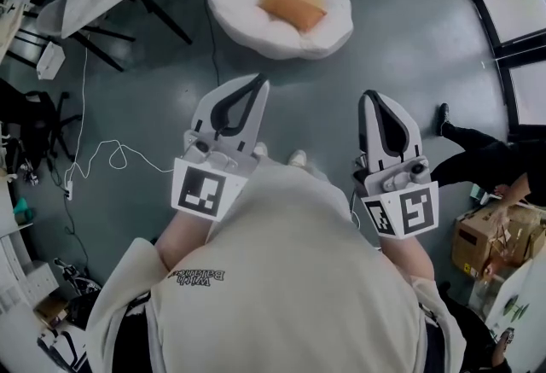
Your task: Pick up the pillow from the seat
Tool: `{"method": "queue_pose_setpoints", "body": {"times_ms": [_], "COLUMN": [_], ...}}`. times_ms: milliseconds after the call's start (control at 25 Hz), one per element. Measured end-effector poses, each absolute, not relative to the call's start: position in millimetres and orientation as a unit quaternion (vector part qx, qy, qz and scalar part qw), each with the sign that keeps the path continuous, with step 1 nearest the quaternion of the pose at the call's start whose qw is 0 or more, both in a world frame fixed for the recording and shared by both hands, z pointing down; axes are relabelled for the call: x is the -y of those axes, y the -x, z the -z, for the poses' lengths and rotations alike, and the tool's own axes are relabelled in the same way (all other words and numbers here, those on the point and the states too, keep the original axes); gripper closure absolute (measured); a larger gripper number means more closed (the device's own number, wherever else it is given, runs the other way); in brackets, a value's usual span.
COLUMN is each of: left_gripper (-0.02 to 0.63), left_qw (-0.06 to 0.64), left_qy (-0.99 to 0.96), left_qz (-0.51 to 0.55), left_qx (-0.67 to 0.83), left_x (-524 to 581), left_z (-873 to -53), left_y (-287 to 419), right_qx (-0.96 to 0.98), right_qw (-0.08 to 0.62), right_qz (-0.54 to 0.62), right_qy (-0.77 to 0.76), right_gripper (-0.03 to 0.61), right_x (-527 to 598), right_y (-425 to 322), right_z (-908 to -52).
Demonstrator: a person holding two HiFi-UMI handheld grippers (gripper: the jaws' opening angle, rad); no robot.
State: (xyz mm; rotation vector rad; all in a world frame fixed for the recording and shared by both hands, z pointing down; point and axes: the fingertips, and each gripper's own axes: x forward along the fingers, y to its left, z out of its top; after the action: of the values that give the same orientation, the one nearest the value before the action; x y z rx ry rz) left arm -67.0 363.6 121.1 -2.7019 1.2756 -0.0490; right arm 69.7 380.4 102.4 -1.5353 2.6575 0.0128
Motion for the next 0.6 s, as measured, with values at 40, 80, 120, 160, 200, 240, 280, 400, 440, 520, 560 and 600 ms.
{"method": "queue_pose_setpoints", "body": {"times_ms": [40,80,120,160,200,240,280,400,440,520,560,600], "left_gripper": [0.604,0.604,0.604,0.604,0.604,0.604,0.604,0.604,0.604,0.604,0.604,0.604], "left_qw": [0.077,0.079,0.081,0.083,0.085,0.086,0.087,0.091,0.092,0.092,0.093,0.093], "left_qy": [0.900,0.898,0.897,0.896,0.894,0.893,0.893,0.890,0.890,0.890,0.890,0.891], "left_qz": [0.017,0.018,0.018,0.019,0.020,0.021,0.021,0.022,0.021,0.019,0.020,0.020], "left_qx": [-0.429,-0.432,-0.434,-0.437,-0.439,-0.440,-0.442,-0.446,-0.447,-0.447,-0.446,-0.445], "left_x": [-364,-363,-363,-363,-363,-362,-362,-363,-362,-362,-361,-360], "left_z": [-122,-122,-122,-123,-124,-125,-126,-127,-127,-127,-127,-128], "left_y": [65,63,59,56,51,47,43,32,27,19,15,12], "right_qx": [-0.866,-0.867,-0.868,-0.869,-0.870,-0.871,-0.872,-0.874,-0.874,-0.874,-0.874,-0.874], "right_qw": [0.036,0.036,0.035,0.035,0.034,0.033,0.032,0.032,0.033,0.036,0.039,0.041], "right_qz": [-0.004,-0.003,-0.003,-0.003,-0.003,-0.002,-0.002,0.001,0.001,0.006,0.009,0.010], "right_qy": [0.499,0.497,0.496,0.494,0.492,0.491,0.489,0.485,0.485,0.484,0.484,0.484], "right_gripper": [0.571,0.571,0.571,0.571,0.571,0.571,0.571,0.571,0.571,0.571,0.571,0.571], "right_x": [-381,-381,-382,-383,-383,-384,-384,-387,-387,-386,-385,-383], "right_y": [-73,-78,-82,-87,-91,-96,-100,-110,-114,-122,-125,-127], "right_z": [-104,-105,-107,-109,-111,-114,-117,-123,-125,-127,-127,-128]}}
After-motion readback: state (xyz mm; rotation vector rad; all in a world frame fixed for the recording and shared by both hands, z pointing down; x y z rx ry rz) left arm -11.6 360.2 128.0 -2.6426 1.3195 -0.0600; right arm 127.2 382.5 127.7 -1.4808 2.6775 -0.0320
